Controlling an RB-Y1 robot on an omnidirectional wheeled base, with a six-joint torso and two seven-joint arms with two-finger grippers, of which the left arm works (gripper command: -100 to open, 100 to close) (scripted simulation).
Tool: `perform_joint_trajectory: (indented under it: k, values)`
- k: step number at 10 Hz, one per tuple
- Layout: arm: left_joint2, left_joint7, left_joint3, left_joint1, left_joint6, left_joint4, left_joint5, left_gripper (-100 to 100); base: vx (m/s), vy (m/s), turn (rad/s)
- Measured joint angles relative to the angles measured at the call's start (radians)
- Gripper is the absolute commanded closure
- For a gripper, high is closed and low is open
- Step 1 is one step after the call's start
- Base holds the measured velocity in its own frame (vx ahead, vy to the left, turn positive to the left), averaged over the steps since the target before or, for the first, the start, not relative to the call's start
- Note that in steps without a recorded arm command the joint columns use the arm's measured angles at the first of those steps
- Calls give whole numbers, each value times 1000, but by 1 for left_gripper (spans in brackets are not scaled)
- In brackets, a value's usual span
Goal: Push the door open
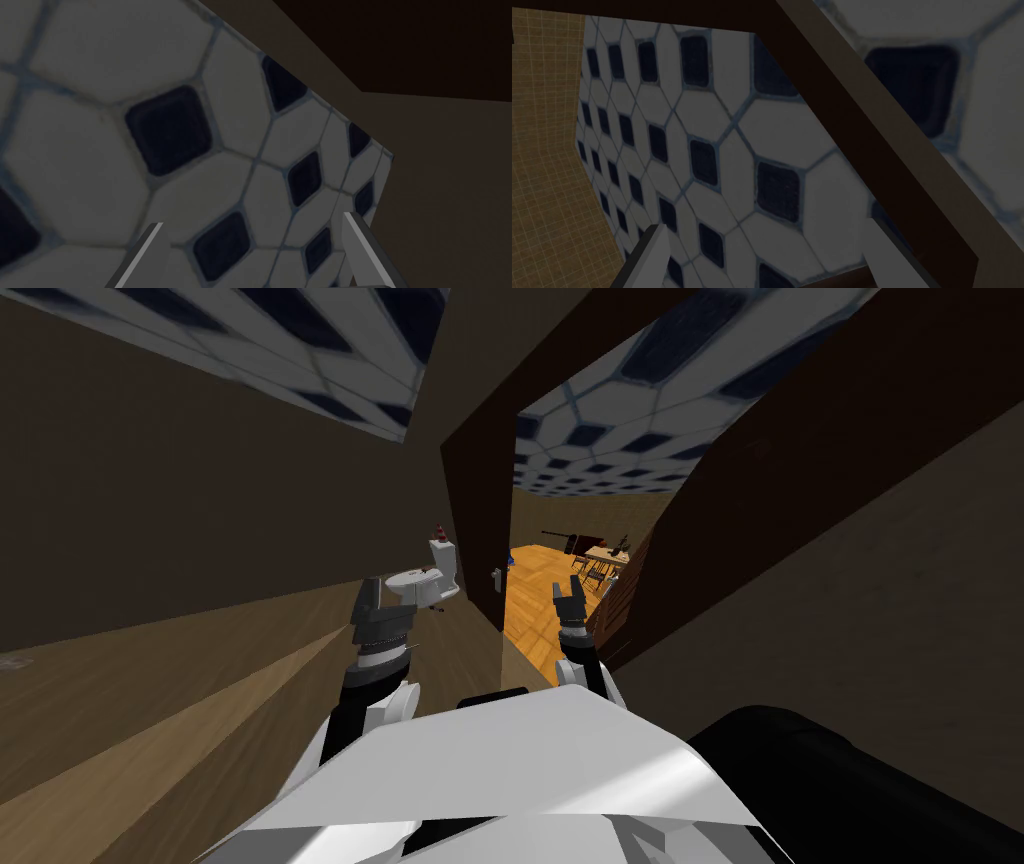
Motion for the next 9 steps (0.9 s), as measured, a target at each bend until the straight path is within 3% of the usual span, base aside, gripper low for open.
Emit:
perform_joint_trajectory:
  k: [2,7,9]
  values:
    - [17,9,-17,-18,13,39,3,-100,139,89,-132]
    - [41,21,-69,-63,48,136,-1,-100,114,76,-102]
    - [59,33,-83,-92,55,196,4,-100,117,81,-150]
